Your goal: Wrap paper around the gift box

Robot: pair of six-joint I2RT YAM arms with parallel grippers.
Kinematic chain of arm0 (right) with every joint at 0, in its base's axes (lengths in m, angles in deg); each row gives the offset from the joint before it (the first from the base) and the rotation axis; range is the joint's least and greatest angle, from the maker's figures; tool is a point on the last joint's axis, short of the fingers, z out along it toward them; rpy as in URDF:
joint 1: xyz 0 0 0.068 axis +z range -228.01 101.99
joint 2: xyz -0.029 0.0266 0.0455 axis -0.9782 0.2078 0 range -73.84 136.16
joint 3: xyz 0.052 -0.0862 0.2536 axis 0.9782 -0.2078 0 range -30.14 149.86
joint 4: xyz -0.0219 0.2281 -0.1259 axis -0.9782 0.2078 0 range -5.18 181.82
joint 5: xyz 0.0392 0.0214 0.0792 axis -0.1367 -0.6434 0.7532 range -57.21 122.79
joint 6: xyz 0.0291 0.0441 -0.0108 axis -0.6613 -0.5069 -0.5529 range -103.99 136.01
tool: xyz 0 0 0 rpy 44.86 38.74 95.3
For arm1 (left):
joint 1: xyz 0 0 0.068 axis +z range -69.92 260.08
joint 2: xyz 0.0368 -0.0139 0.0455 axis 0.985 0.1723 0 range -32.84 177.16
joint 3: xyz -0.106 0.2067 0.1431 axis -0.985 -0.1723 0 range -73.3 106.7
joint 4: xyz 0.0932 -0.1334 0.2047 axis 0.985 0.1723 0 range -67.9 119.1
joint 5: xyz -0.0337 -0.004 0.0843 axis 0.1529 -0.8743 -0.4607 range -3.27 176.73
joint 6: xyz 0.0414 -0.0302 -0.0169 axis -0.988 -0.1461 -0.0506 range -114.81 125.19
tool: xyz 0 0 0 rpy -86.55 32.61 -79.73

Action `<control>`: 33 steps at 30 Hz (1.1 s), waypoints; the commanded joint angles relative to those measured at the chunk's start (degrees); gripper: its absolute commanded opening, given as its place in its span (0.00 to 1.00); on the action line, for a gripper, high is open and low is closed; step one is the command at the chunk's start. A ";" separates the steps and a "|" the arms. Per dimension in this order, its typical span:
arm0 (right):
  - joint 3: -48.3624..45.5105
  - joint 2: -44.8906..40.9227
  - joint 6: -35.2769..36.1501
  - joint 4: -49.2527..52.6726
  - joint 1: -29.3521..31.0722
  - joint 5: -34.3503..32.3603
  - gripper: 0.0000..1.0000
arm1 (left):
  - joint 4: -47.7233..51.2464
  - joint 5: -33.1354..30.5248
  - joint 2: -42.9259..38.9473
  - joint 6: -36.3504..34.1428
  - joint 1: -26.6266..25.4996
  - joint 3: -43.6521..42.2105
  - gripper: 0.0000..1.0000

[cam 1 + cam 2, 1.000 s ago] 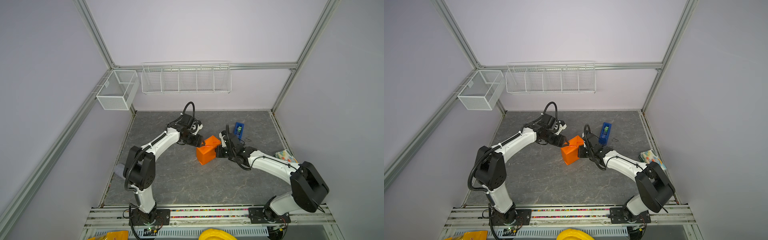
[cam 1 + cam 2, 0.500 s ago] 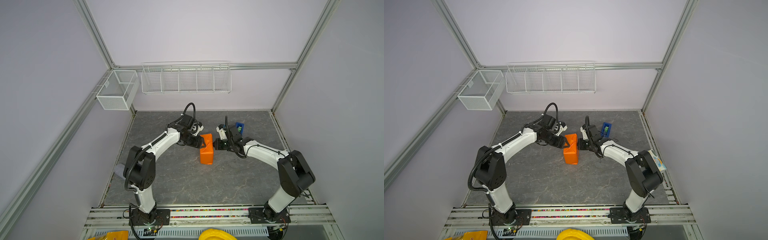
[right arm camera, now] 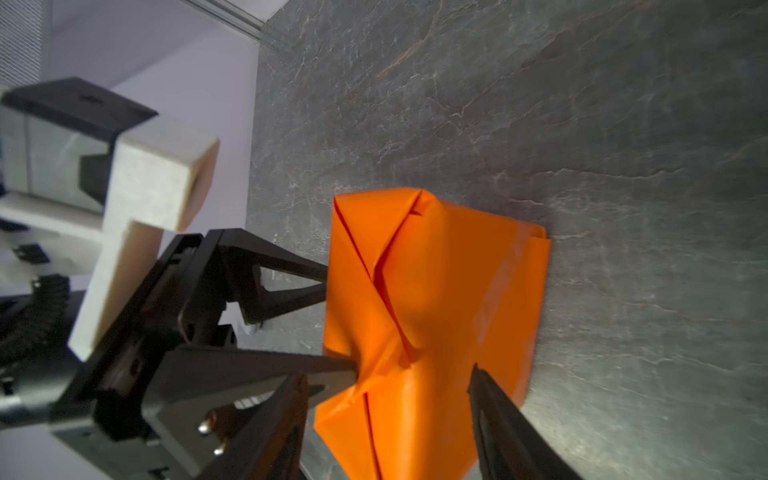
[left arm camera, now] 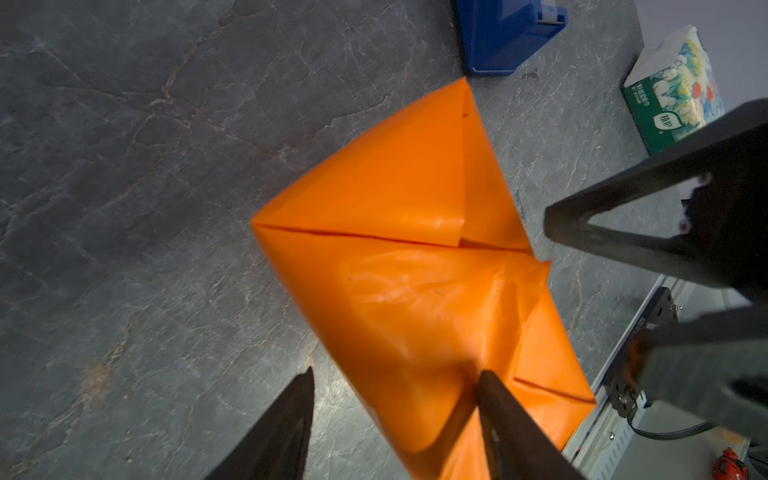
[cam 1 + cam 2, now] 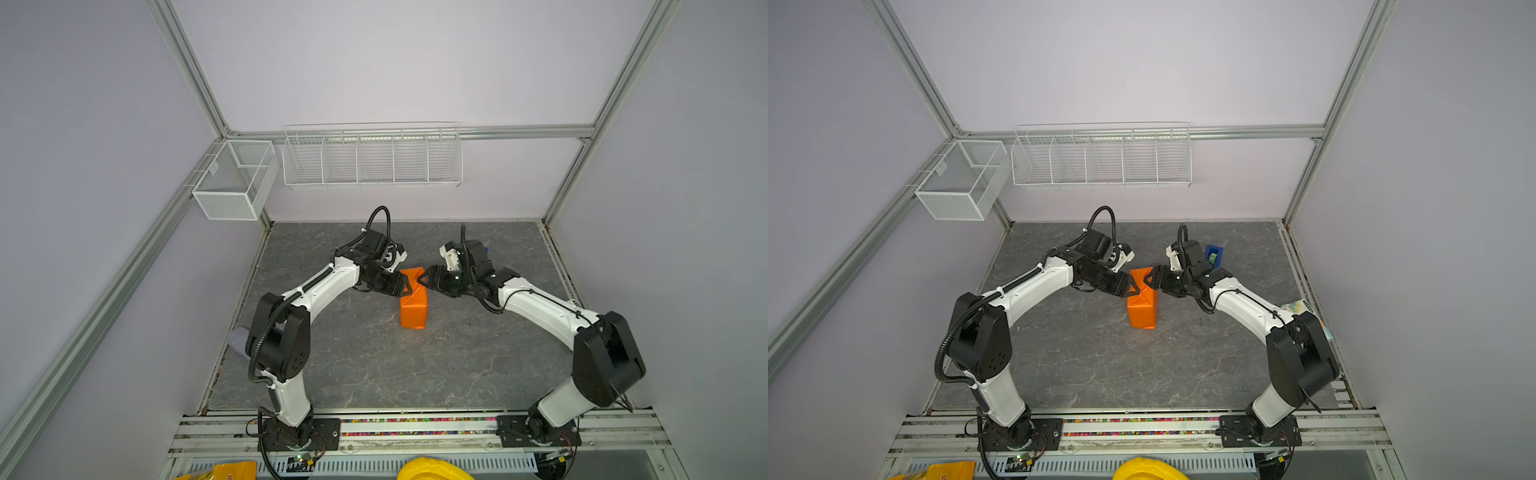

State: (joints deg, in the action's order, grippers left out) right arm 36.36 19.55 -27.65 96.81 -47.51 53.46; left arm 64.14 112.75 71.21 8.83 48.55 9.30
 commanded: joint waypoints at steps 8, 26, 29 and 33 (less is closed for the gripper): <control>-0.11 4.08 -2.01 0.94 -0.92 2.41 0.56 | 7.19 -5.01 2.88 -0.66 -1.25 -3.66 0.62; -3.06 5.74 -7.50 -2.88 1.19 3.36 0.34 | -9.04 -2.58 -15.16 12.20 4.45 -12.88 0.62; -2.41 6.86 -10.06 -4.63 3.38 2.81 0.33 | -11.26 -3.70 -18.78 14.60 5.46 -15.72 0.63; -0.99 8.78 -13.23 -6.45 7.05 1.30 0.31 | -11.73 -6.40 -21.47 18.93 6.29 -18.19 0.63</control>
State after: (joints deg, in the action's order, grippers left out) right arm 35.61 25.32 -36.63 89.36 -42.81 56.78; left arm 54.40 108.97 51.00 22.91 54.26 -7.29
